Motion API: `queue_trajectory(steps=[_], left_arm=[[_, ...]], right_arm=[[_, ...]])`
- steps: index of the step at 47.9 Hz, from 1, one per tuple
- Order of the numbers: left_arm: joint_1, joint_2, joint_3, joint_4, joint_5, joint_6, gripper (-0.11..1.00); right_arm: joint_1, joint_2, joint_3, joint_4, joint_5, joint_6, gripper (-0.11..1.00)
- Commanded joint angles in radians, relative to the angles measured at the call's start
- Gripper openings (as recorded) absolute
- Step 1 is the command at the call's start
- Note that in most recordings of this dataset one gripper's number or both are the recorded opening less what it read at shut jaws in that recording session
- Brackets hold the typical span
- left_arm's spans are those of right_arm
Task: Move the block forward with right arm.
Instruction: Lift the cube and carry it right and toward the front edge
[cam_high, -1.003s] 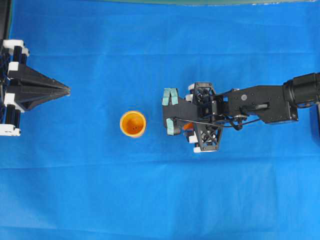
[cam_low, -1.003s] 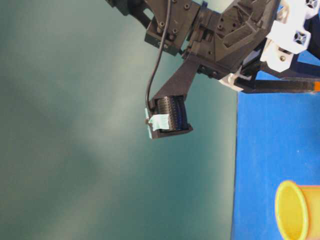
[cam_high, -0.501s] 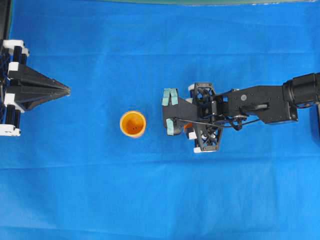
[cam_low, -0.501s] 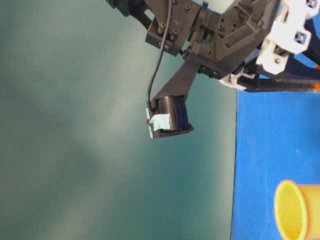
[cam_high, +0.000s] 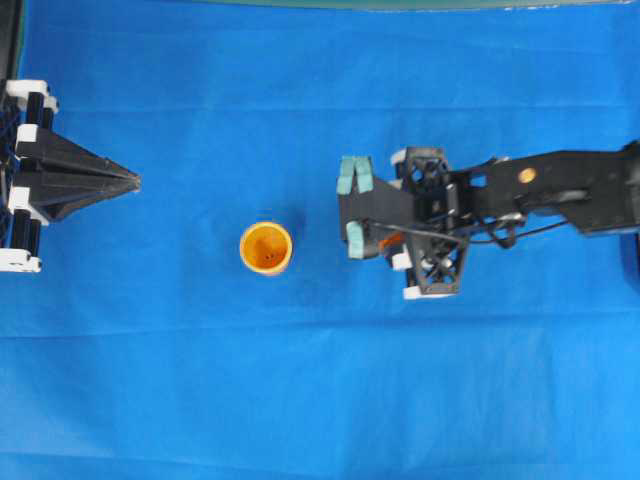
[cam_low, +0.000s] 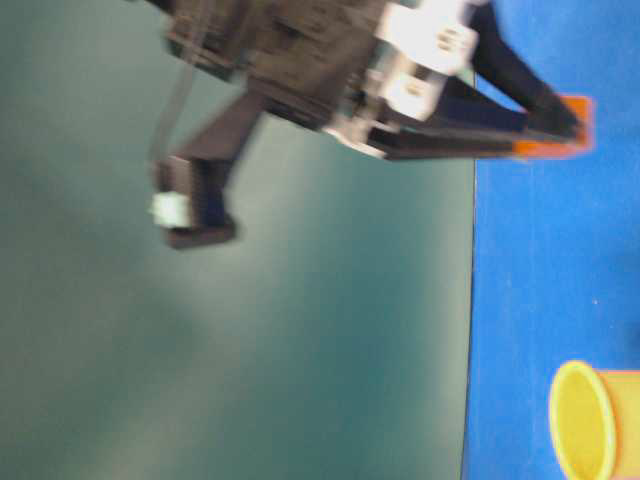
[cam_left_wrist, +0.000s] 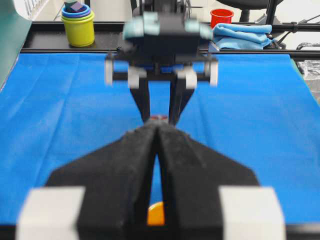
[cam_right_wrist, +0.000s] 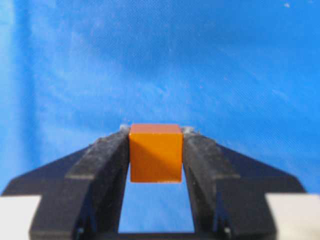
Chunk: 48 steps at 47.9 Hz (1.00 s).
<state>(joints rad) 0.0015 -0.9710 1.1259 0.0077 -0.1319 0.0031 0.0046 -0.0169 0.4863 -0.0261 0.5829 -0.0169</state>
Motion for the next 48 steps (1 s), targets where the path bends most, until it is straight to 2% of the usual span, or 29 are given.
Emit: queue_trajectory(steps=[1, 12, 25, 37, 48], left_arm=[[0.002, 0.005, -0.035, 0.002, -0.005, 0.002, 0.01], [0.002, 0.003, -0.035, 0.0, -0.005, 0.0, 0.01], [0.002, 0.003, -0.035, 0.002, -0.005, -0.002, 0.01], [0.002, 0.003, -0.037, 0.0, -0.006, -0.005, 0.01], [0.003, 0.003, -0.038, 0.0, -0.005, -0.003, 0.01]], right_arm=[[0.006, -0.075, -0.032, 0.003, 0.051, 0.002, 0.41], [0.018, -0.167, -0.061, 0.003, 0.163, 0.011, 0.41], [0.043, -0.212, -0.129, 0.002, 0.268, 0.014, 0.41], [0.097, -0.213, -0.206, 0.002, 0.305, 0.017, 0.41], [0.166, -0.212, -0.232, 0.002, 0.305, 0.034, 0.41]])
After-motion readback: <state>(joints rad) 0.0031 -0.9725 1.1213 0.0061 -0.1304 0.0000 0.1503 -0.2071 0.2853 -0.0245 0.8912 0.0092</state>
